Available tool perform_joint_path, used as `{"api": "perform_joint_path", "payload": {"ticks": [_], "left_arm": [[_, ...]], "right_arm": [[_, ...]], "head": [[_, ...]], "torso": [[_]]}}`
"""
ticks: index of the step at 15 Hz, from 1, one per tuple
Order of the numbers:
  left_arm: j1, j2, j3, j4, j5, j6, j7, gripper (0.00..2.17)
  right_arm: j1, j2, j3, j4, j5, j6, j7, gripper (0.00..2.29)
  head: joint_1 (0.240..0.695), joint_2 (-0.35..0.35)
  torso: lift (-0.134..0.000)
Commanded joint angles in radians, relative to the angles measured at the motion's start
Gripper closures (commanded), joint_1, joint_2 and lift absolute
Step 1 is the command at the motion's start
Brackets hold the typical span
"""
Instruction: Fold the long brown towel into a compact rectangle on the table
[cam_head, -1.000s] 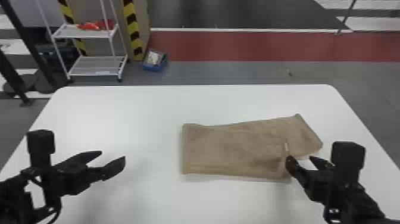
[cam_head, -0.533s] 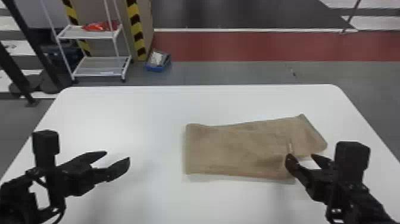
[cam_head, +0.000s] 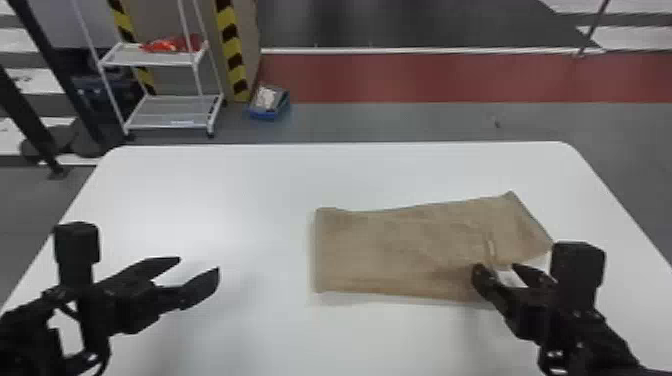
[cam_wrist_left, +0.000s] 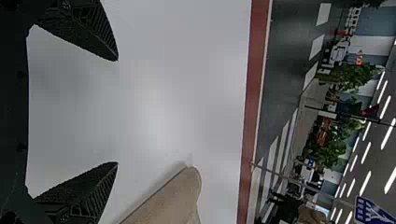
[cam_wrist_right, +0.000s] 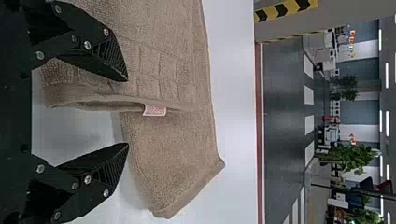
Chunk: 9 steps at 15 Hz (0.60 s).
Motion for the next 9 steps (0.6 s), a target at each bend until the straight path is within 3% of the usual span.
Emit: {"api": "perform_joint_path", "payload": {"ticks": [1, 4, 9], "left_arm": [[0.002, -0.001, 0.002, -0.002, 0.000, 0.001, 0.000, 0.08], [0.004, -0.002, 0.001, -0.005, 0.000, 0.001, 0.000, 0.08], [0.005, -0.005, 0.002, -0.007, 0.000, -0.002, 0.000, 0.08]], "right_arm": [[0.000, 0.001, 0.001, 0.004, 0.000, -0.010, 0.002, 0.53], [0.001, 0.001, 0.001, 0.004, -0.004, -0.016, 0.017, 0.82], [0.010, 0.001, 0.001, 0.003, -0.017, -0.047, 0.017, 0.85]], "head": [[0.695, 0.023], [0.695, 0.025], [0.695, 0.029]], "torso": [[-0.123], [-0.123], [-0.123]]}}
